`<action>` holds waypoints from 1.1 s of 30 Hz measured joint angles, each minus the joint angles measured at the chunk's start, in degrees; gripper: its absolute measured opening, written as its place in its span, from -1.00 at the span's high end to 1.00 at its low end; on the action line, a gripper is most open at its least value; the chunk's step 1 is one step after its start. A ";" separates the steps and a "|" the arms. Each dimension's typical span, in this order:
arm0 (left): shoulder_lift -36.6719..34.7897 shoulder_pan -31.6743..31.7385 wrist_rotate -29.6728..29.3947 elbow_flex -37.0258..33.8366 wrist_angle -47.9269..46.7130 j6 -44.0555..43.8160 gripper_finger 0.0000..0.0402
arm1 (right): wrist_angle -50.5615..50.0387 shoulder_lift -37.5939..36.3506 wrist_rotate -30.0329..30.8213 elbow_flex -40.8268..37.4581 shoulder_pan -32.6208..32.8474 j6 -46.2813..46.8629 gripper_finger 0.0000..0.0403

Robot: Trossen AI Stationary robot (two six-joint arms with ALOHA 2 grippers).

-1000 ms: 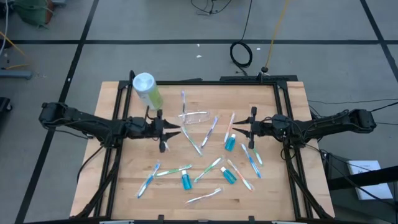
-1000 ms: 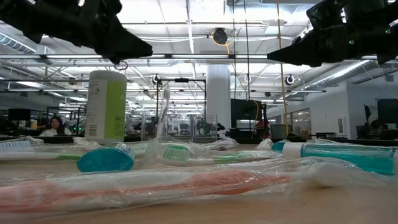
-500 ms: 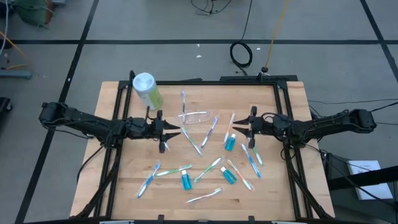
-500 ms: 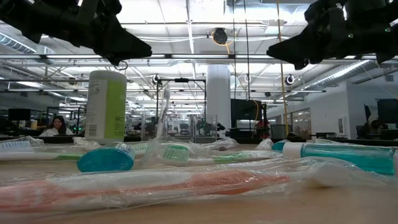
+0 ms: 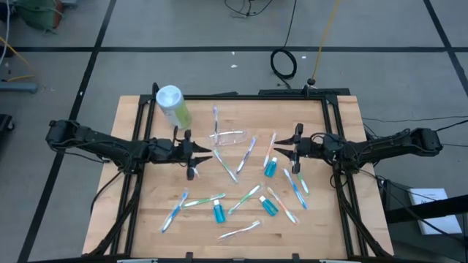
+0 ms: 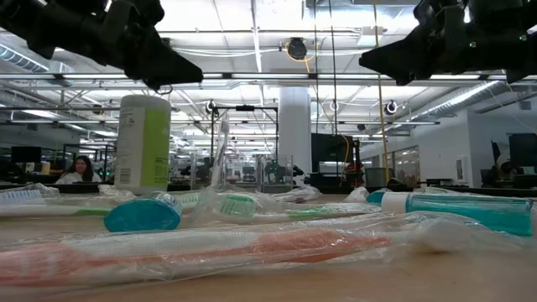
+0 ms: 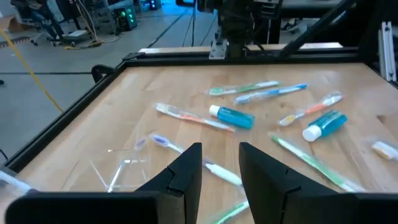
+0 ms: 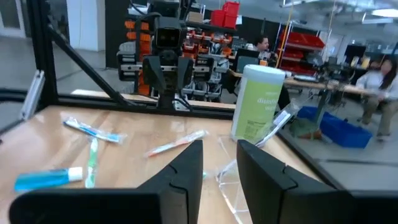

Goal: Pick & Place toothbrushing station
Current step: Put the blue mouthwash into the transparent organizer

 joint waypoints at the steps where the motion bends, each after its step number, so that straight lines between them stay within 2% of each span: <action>1: 0.00 0.00 0.00 0.00 -0.43 -0.38 0.44 | -0.12 0.00 0.00 0.00 0.00 -0.86 0.56; 8: 0.00 0.02 -0.01 0.00 -6.61 -0.14 0.44 | -1.46 0.00 0.00 0.00 0.00 -1.60 0.56; 16: 0.00 0.05 -0.02 0.00 -7.01 -0.02 0.44 | -5.60 0.04 0.00 0.02 -0.01 -4.92 0.54; 23: 0.00 0.33 -0.02 0.00 -5.69 0.46 0.44 | -10.88 0.59 0.00 0.02 -0.02 -3.89 0.31; 27: 0.00 0.33 -0.03 0.00 -5.64 2.70 0.44 | -14.17 2.12 0.10 0.02 -0.30 -6.77 0.17; 29: 0.00 0.33 -0.03 0.00 -5.64 2.59 0.44 | -14.69 3.24 0.21 0.02 -0.70 -3.79 0.14; 33: 0.00 0.33 -0.02 0.00 -5.64 -0.02 0.44 | -14.93 5.26 0.24 0.02 -2.02 8.32 0.13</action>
